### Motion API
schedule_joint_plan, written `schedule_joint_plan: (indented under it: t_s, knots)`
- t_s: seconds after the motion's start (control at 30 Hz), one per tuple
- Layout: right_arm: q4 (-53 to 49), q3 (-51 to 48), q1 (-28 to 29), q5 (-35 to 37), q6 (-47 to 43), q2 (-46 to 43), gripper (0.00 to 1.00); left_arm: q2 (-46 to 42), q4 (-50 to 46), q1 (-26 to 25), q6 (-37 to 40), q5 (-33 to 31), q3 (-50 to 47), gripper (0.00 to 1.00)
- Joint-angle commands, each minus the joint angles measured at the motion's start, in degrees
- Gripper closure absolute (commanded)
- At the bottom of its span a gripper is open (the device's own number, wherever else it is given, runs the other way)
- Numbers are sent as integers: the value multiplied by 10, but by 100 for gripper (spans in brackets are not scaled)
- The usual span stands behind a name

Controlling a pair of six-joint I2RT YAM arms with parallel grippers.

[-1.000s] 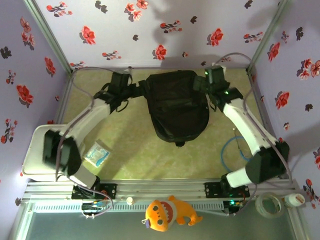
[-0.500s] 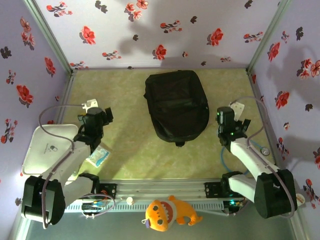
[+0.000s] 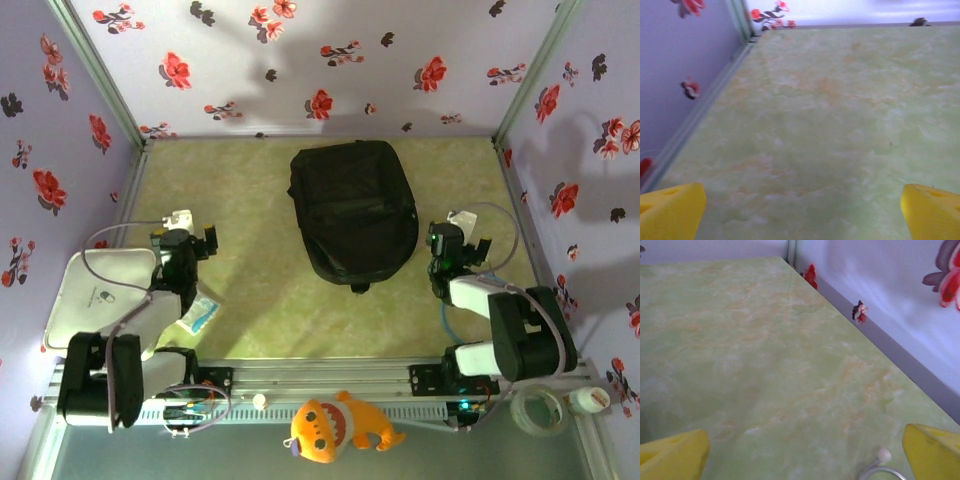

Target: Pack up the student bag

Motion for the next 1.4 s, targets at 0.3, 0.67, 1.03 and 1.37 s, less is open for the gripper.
schedule_joint_plan:
  t_s: [0.3,0.67,1.03,1.37]
  knots:
    - [196,-29,-25,-117,-40,66,1,120,216,52,43,190,-19,0]
    - [171,-10,-45,-130,-17,78,1,221,250,63,38,192,14,0]
    - [178,-3,-66,-156,1,110,1,224,214,63,18,137,34,0]
    - [179,-2,-67,-154,3,113,1,225,213,60,20,138,36,0]
